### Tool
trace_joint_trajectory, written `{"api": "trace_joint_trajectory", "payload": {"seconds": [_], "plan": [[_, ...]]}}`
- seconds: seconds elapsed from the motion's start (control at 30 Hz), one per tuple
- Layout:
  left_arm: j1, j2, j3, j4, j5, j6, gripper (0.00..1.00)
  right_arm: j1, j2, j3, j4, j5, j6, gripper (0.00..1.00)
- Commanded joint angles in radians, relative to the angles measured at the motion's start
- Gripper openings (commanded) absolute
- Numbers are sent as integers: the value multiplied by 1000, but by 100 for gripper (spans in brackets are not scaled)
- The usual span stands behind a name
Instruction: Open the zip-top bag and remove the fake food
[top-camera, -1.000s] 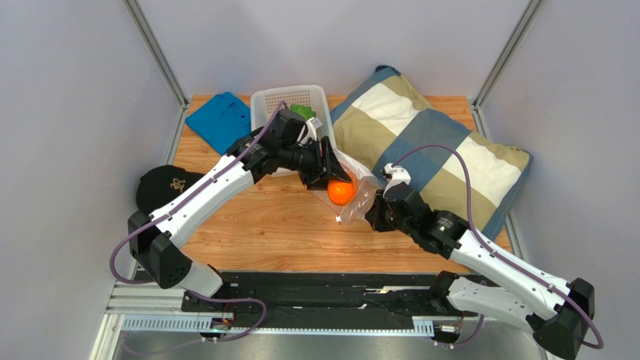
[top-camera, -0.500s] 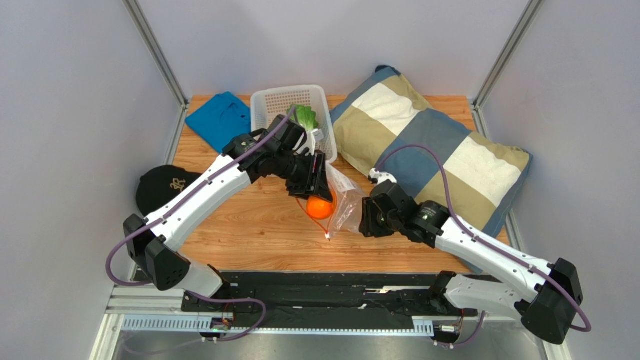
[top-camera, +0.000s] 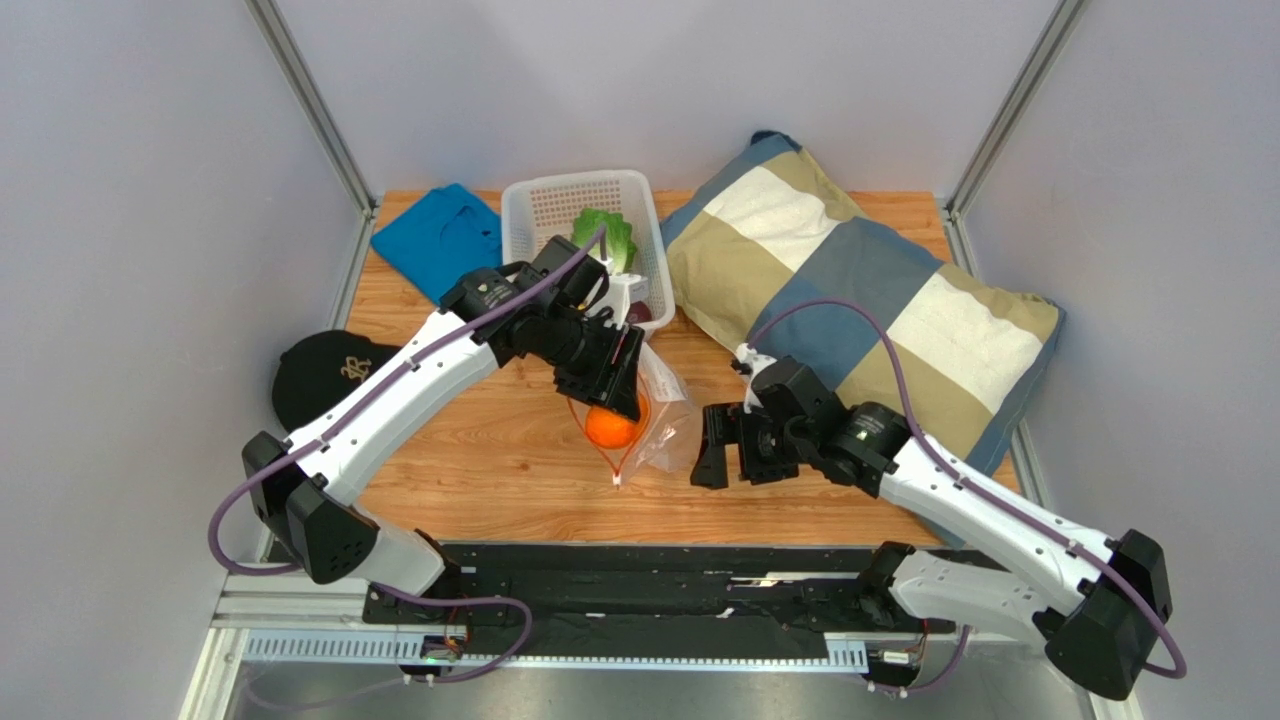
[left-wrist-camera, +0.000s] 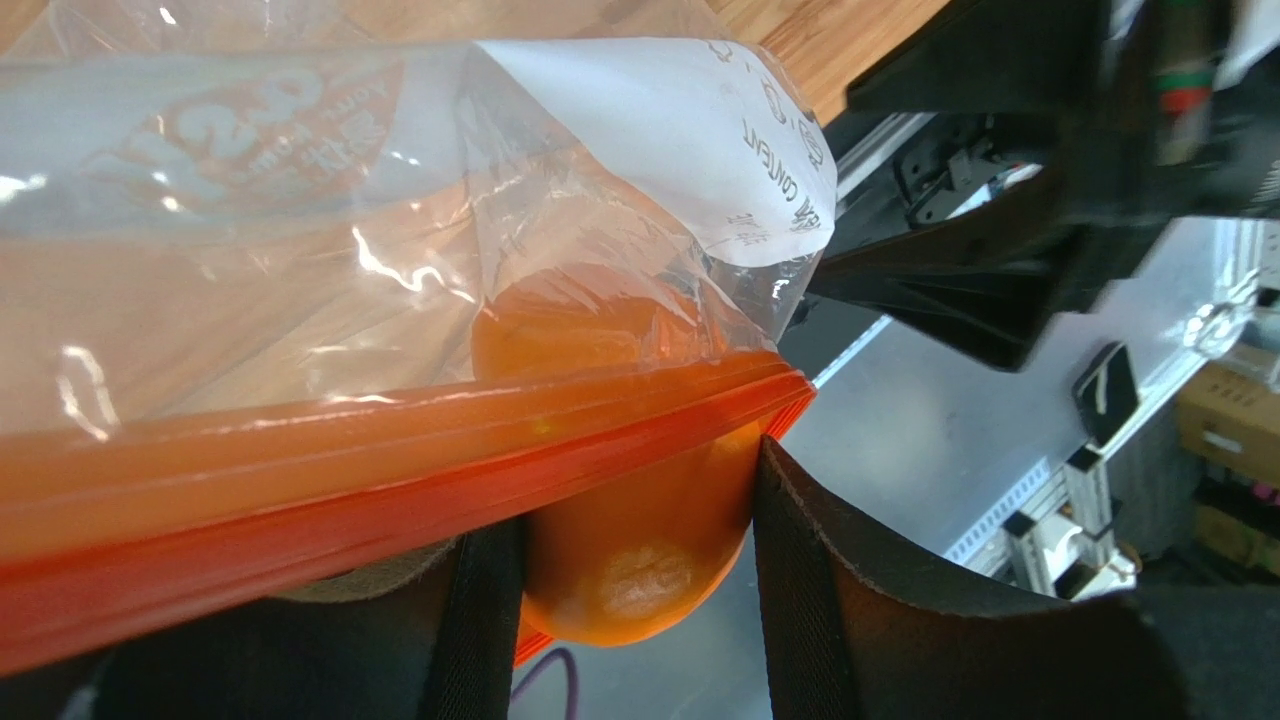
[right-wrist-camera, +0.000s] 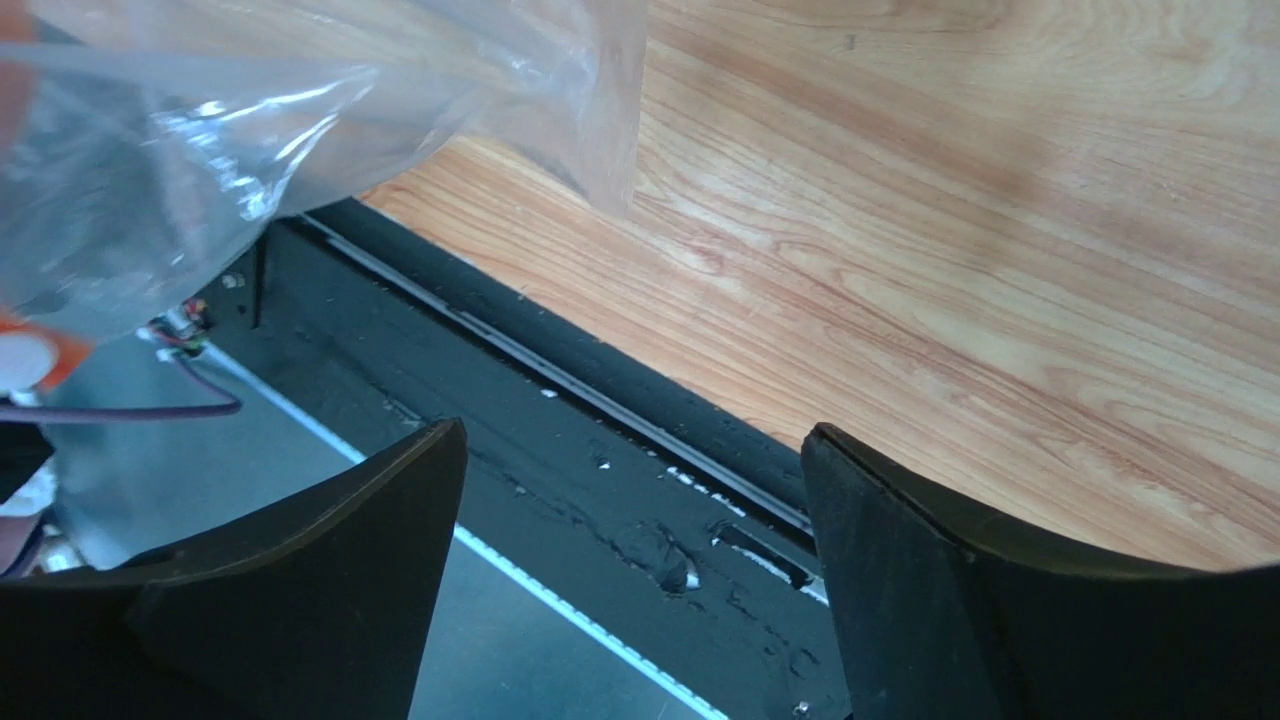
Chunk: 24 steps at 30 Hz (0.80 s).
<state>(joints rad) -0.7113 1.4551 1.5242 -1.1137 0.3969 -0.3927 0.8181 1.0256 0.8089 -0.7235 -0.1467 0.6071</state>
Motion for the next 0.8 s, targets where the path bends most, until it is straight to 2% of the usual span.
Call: {"api": "trace_joint_trajectory", "payload": {"seconds": [0.0,0.07,0.17,0.2,0.3,0.4,0.63,0.73,0.77], "plan": [[1,-25,-22,-8,-10,112,0,-71,-76,111,38,-70,40,90],[1,-38,-48,24,19,79,0,-108,-53,182,58,-126,59,89],[0,-39,-70,57,66,26,0,-125,-1,268,59,-192,54,77],[1,-41,-73,64,74,14,0,-123,29,307,81,-221,56,67],[1,-33,-65,74,71,-21,0,-120,54,320,175,-284,77,52],[-2,-25,-61,75,82,-29,0,-119,79,317,263,-323,92,52],[-5,-30,-56,75,92,-34,0,-79,185,348,288,-334,65,53],[-11,-36,-55,77,100,-34,0,-77,200,345,297,-320,43,48],[-11,-41,-55,75,102,-31,0,-77,211,351,292,-314,36,42]]}}
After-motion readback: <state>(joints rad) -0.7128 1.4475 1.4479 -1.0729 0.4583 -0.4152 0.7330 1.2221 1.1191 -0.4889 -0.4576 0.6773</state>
